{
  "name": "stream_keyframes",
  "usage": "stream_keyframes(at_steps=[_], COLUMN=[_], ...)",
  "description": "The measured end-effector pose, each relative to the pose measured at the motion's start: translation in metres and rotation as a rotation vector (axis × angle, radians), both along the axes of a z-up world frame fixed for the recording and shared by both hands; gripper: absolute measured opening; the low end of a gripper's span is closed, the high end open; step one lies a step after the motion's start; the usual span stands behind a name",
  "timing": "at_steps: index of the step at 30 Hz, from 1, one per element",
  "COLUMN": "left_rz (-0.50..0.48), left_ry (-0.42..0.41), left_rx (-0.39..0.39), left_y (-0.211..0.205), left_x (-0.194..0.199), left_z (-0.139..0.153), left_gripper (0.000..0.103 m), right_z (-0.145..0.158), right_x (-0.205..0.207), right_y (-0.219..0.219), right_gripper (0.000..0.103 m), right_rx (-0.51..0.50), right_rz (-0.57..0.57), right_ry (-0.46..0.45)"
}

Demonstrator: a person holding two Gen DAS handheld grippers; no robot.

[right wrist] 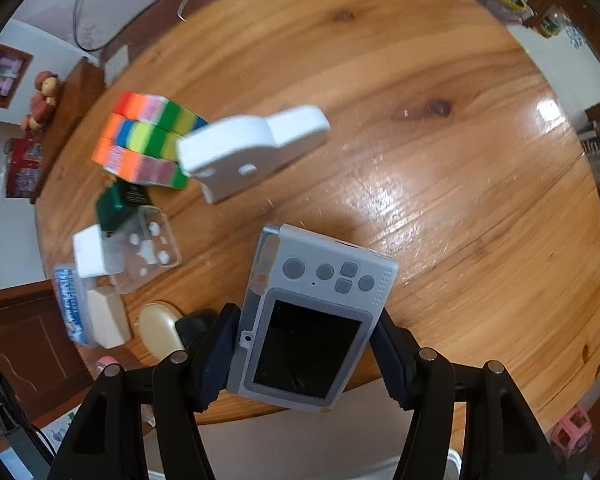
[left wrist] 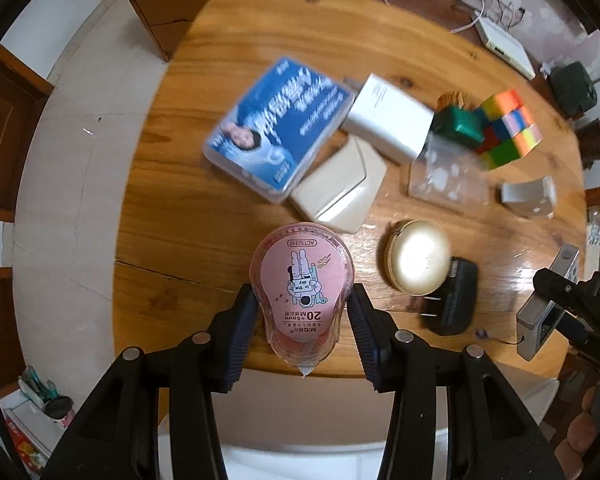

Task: Organize rigid objects
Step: 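Carry the pink dispenser into the white tray with the left tool while the right tool carries the device there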

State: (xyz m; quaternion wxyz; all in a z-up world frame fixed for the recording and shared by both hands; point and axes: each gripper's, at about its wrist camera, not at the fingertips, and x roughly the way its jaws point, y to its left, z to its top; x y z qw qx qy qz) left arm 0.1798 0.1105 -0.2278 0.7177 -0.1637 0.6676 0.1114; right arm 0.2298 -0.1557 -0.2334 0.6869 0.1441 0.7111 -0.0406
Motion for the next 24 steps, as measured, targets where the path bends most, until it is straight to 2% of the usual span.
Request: stream_keyframes(at_steps=[7, 9, 12, 14, 19, 24], left_rz=[0.007, -0.005, -0.042, -0.063, -0.126, -0.161], left_ry=[-0.116, -0.15, -0.209, -0.235, -0.282, -0.278], left_rx=[-0.015, -0.011, -0.003, 0.005, 0.016, 0.016], left_y=[-0.005, -0.021, -0.032, -0.042, -0.063, -0.082], left_x=[-0.013, -0.033, -0.052, -0.066, -0.108, -0.138], left_z=[0.064, 0.068, 0.1, 0.109, 0.137, 0.129], left_gripper=[0.05, 0.05, 0.05, 0.05, 0.05, 0.05], right_z=[0.062, 0.081, 0.101, 0.121, 0.141, 0.136], right_x=[-0.011, -0.016, -0.027, -0.043, -0.082, -0.119], right_y=[-0.003, -0.001, -0.001, 0.001, 0.008, 0.007], right_gripper=[0.064, 0.064, 0.064, 0.064, 0.064, 0.064], right_rx=[0.038, 0.049, 0.052, 0.049, 0.029, 0.033], right_rz=[0.048, 0.084, 0.15, 0.212, 0.346, 0.459], right_ry=[-0.113, -0.158, -0.218, -0.27, -0.361, -0.372])
